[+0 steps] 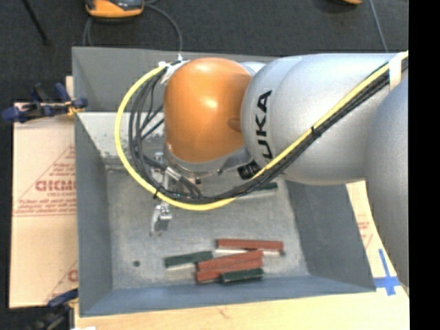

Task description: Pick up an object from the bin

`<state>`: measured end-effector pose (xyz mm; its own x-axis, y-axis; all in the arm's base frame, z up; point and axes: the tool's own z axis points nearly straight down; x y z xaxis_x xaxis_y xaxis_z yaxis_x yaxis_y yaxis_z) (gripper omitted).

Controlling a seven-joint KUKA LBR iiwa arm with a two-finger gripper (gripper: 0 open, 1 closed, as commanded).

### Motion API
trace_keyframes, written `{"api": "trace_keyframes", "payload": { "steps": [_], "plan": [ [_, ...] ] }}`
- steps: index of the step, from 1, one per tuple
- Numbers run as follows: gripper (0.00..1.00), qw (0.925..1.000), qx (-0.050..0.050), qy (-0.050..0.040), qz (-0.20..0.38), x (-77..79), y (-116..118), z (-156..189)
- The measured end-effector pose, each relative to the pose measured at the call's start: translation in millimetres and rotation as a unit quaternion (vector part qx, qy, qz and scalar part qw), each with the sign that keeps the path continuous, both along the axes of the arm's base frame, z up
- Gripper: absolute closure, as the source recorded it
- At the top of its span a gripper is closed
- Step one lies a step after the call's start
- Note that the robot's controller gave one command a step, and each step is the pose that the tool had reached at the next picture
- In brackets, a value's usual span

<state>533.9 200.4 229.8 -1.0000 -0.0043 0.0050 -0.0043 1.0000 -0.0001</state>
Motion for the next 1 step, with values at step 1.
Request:
{"api": "trace_keyframes", "payload": {
  "steps": [1],
  "plan": [
    [0.0,1.0,0.001,-0.0038,-0.002,1.7,-1.1,4.7]
  ]
}}
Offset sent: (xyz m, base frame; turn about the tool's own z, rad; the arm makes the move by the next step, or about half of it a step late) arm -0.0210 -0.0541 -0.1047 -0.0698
